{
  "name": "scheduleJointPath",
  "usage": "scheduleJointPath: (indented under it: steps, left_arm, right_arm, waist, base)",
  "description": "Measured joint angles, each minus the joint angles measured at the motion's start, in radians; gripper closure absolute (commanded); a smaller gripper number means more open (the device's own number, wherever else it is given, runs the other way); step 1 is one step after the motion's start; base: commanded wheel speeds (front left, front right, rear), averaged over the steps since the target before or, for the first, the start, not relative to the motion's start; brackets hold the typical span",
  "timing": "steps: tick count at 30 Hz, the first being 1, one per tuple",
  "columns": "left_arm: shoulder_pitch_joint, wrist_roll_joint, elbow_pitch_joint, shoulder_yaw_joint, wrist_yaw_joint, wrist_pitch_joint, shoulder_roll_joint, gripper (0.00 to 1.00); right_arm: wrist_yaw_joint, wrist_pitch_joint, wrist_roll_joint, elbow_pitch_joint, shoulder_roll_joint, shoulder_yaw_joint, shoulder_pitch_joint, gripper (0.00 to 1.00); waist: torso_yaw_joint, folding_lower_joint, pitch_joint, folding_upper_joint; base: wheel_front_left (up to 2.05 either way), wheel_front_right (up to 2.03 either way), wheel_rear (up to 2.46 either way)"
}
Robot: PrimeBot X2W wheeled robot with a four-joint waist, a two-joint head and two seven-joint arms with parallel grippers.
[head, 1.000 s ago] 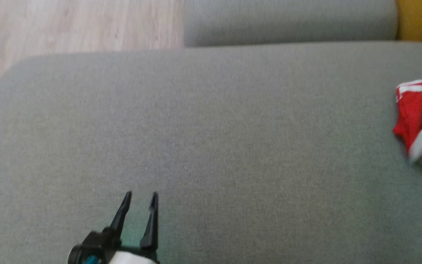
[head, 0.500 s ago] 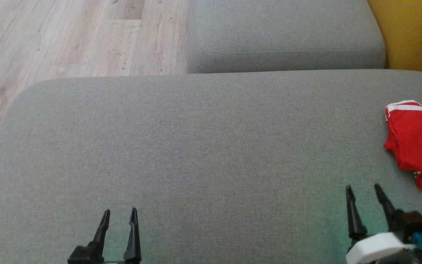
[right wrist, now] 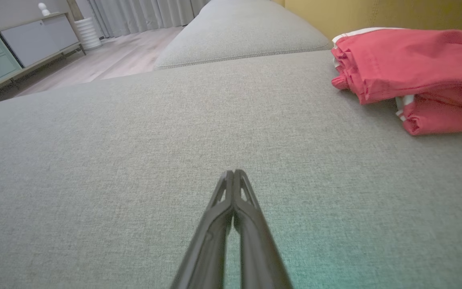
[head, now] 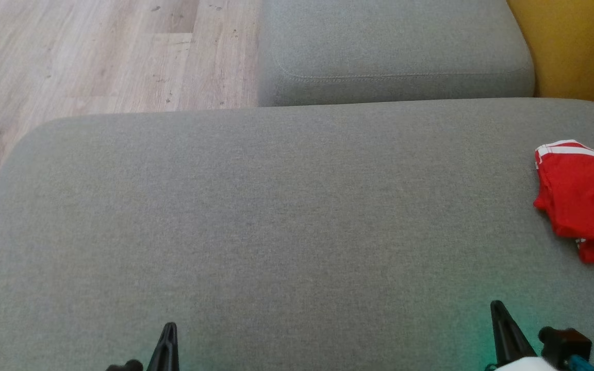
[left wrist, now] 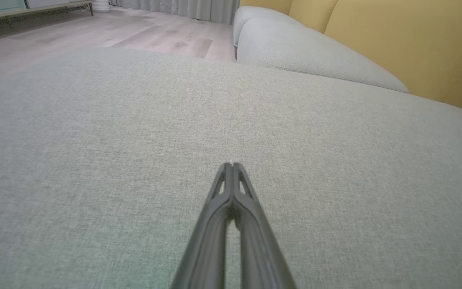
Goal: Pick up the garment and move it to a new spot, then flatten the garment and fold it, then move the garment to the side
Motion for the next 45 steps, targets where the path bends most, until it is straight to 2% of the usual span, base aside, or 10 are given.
scheduleJointPath:
  steps: [45]
  left_arm:
    - [-0.055, -0.493, -0.050, 0.083, -0.036, 0.131, -0.001, 1.00]
  right_arm:
    - [0.000, 0.112, 0.547, -0.052, 0.000, -0.034, -0.058, 1.00]
  waist:
    - [-0.023, 0.0001, 0.019, 0.0000]
  base:
    - [0.00, 0.00, 0.00]
